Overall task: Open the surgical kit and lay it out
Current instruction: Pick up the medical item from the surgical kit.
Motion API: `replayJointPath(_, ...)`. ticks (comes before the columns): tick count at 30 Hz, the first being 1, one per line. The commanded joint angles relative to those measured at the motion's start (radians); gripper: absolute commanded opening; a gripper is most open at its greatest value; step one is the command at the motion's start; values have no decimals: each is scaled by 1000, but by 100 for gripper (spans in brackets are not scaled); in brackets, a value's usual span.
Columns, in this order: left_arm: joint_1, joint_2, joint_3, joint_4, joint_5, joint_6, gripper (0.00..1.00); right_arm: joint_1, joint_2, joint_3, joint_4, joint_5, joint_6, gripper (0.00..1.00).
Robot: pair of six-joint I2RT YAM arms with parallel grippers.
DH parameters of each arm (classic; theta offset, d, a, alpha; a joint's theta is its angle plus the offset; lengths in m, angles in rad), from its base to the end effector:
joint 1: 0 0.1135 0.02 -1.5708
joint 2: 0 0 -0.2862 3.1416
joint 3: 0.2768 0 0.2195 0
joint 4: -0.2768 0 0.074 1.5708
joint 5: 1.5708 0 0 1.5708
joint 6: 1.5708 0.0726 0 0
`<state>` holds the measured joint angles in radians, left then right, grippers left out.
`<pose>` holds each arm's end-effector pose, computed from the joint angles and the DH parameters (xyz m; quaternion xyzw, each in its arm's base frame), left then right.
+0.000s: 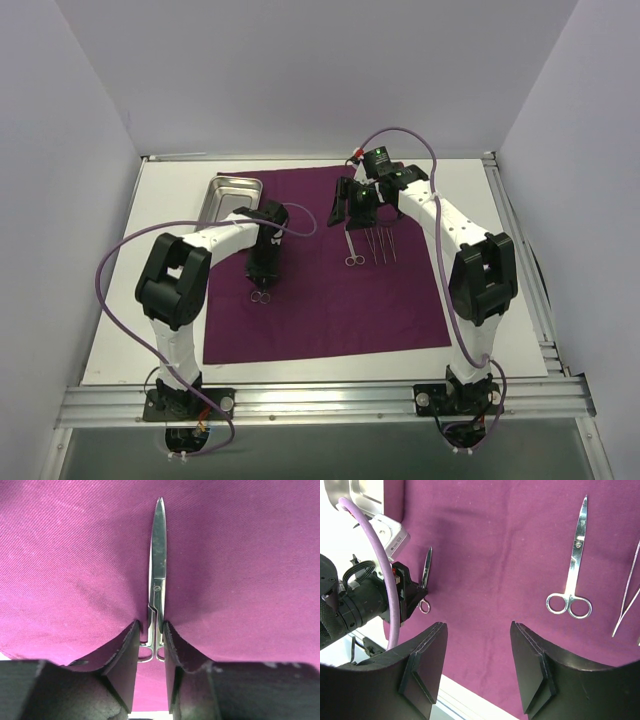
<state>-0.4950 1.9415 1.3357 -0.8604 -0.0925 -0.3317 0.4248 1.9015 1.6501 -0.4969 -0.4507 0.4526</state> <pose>0.3083 -0.1588 0.1638 0.0790 0.9944 0.0213 0.0664 0.3828 0.2079 0.2950 -0.0769 0.8946 0.3509 0.2658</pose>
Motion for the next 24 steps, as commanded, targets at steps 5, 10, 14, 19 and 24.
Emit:
replayJointPath(5, -2, 14, 25, -8, -19, 11, 27, -4, -42, 16, -11, -3, -8, 54)
replayJointPath(10, -2, 24, 33, -11, -15, 14, 17, -4, -39, 20, -11, -2, -6, 54)
replayJointPath(14, -2, 5, 54, -35, -19, 14, 8, -4, -38, 20, -11, -2, -3, 54)
replayJointPath(19, -2, -27, 100, -81, -18, 17, 3, -3, -32, 31, -15, -3, -2, 54)
replayJointPath(24, -1, -53, 166, -123, 0, 20, 2, -3, -28, 39, -23, -3, -3, 54)
